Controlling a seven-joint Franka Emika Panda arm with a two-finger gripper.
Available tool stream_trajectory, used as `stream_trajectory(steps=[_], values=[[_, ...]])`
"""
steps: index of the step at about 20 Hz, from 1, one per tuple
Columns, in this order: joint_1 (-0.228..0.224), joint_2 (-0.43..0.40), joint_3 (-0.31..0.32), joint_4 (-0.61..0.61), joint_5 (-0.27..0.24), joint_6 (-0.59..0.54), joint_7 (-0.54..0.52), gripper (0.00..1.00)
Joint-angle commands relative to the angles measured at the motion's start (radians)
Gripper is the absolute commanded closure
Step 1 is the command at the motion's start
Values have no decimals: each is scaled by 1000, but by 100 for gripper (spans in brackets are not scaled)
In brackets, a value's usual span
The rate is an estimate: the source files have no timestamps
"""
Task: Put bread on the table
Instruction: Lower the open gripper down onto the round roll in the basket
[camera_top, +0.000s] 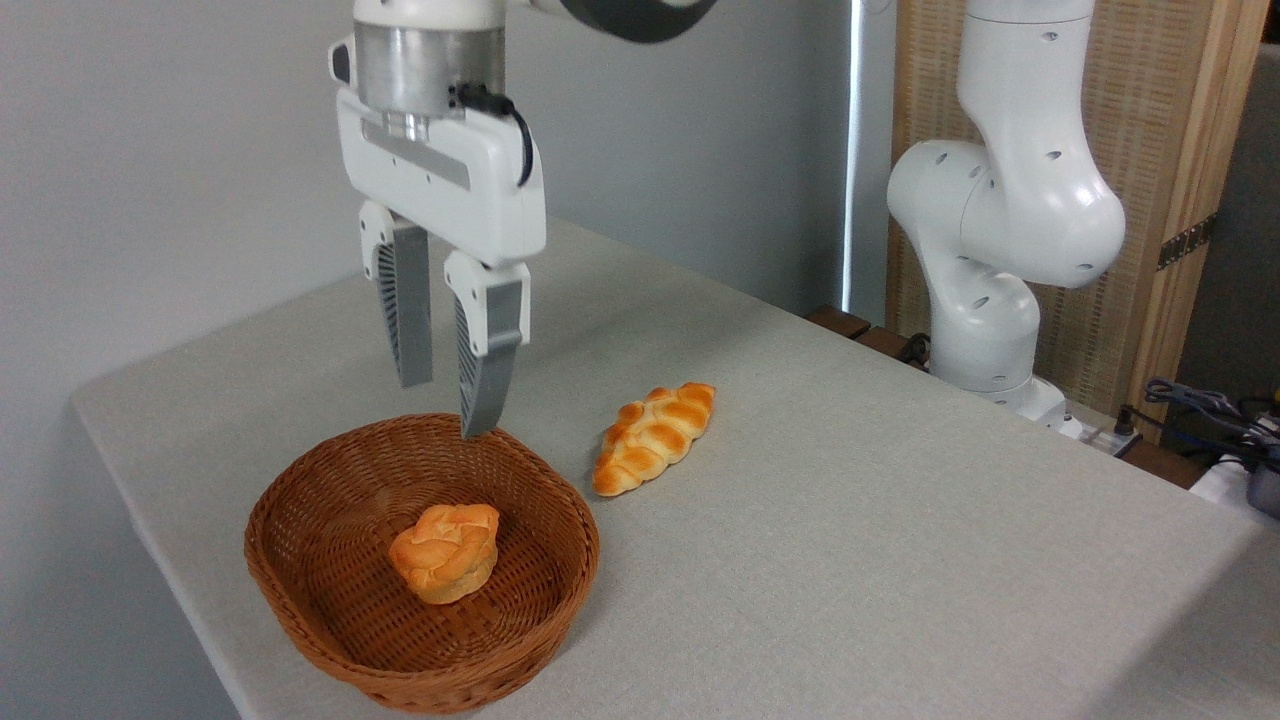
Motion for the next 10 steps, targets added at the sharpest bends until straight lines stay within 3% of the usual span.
stream_trajectory(steps=[1, 8, 10], values=[[-4, 18, 10, -65, -6, 41, 25, 0], [-7, 142, -7, -66, -9, 104, 71, 0], [-9, 165, -37, -65, -18, 118, 71, 0]])
